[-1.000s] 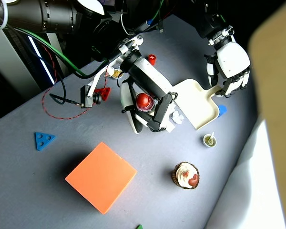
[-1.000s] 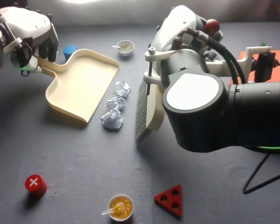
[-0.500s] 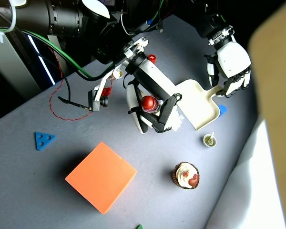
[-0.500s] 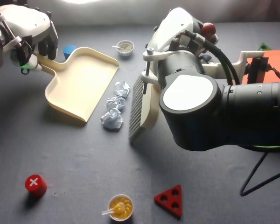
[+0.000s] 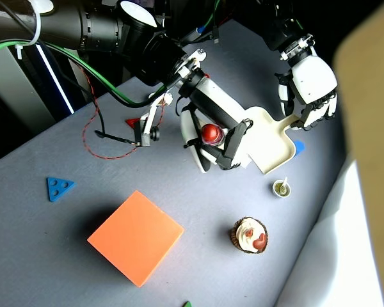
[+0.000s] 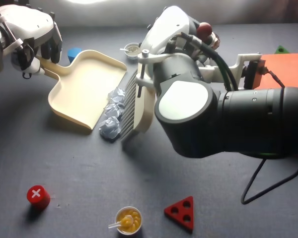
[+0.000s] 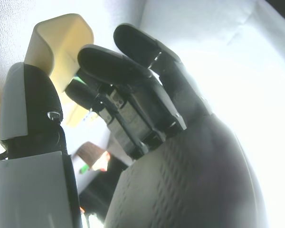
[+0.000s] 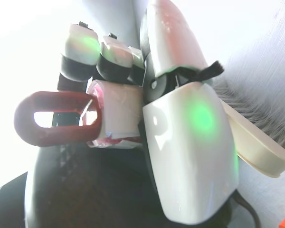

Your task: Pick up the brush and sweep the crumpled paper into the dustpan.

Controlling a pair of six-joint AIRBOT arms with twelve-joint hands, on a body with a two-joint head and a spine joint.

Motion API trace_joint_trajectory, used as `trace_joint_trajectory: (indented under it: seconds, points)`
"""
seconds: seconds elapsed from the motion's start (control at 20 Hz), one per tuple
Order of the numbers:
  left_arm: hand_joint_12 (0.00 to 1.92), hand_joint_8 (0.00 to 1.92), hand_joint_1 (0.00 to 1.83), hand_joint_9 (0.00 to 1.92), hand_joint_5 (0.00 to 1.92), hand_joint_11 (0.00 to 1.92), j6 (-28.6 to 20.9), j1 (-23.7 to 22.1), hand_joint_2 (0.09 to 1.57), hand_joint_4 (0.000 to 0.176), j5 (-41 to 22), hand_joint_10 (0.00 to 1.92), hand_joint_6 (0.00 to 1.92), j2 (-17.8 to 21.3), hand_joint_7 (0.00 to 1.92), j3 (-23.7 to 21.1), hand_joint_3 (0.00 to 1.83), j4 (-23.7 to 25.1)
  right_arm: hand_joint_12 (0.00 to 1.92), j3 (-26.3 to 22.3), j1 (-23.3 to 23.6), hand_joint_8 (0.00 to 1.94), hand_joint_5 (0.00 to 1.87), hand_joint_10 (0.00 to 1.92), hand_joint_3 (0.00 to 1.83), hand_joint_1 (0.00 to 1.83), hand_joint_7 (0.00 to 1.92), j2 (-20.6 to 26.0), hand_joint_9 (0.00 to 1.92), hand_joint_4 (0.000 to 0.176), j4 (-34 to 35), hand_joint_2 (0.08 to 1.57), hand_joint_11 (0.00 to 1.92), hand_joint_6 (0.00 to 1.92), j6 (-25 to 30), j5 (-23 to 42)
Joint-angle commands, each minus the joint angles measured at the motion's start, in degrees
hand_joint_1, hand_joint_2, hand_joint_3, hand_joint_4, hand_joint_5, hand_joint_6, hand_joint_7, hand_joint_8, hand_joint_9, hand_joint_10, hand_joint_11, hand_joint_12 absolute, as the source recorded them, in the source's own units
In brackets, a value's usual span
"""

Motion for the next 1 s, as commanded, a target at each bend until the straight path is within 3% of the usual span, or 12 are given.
trace_joint_trajectory:
  seconds: [0.0, 0.45, 0.7, 0.95]
  points:
    - [1.25, 0.65, 1.39, 0.94, 1.1, 0.66, 0.4, -0.24, 1.07, 0.0, -6.52, 1.19, 0.72, 0.39, 1.12, 0.53, 0.0, 0.21, 1.92, 0.58, 0.24, 1.94, 1.04, 1.92, 0.0, 1.63, 1.06, 0.26, 1.16, 0.176, -6.55, 1.18, 1.24, 1.92, 0.32, -2.38]
    - [1.24, 0.7, 1.39, 0.95, 1.12, 0.69, 0.39, -0.23, 1.07, 0.0, -5.88, 1.21, 0.64, 0.47, 1.1, 0.21, 0.0, 0.06, 1.92, 2.34, 0.27, 1.94, 1.03, 1.92, 0.0, 1.63, 1.06, 0.32, 1.17, 0.176, -9.91, 1.18, 1.23, 1.92, 6.36, -2.88]
    - [1.23, 0.64, 1.39, 0.95, 1.11, 0.68, 0.39, -0.32, 1.06, 0.0, -5.73, 1.2, 0.69, 0.74, 1.12, -0.01, 0.0, 0.06, 1.92, -1.26, 0.23, 1.94, 1.04, 1.92, 0.0, 1.65, 1.05, 2.31, 1.16, 0.176, -7.2, 1.17, 1.23, 1.92, -0.32, -3.15]
    - [1.22, 0.62, 1.39, 0.96, 1.11, 0.68, 0.4, -0.31, 1.06, 0.0, -5.68, 1.18, 0.69, 0.88, 1.13, -0.66, 0.0, 0.06, 1.92, -1.63, 0.69, 1.94, 1.04, 1.92, 0.0, 1.62, 1.07, 2.94, 1.17, 0.176, -6.52, 1.17, 1.24, 1.92, -5.66, -3.66]
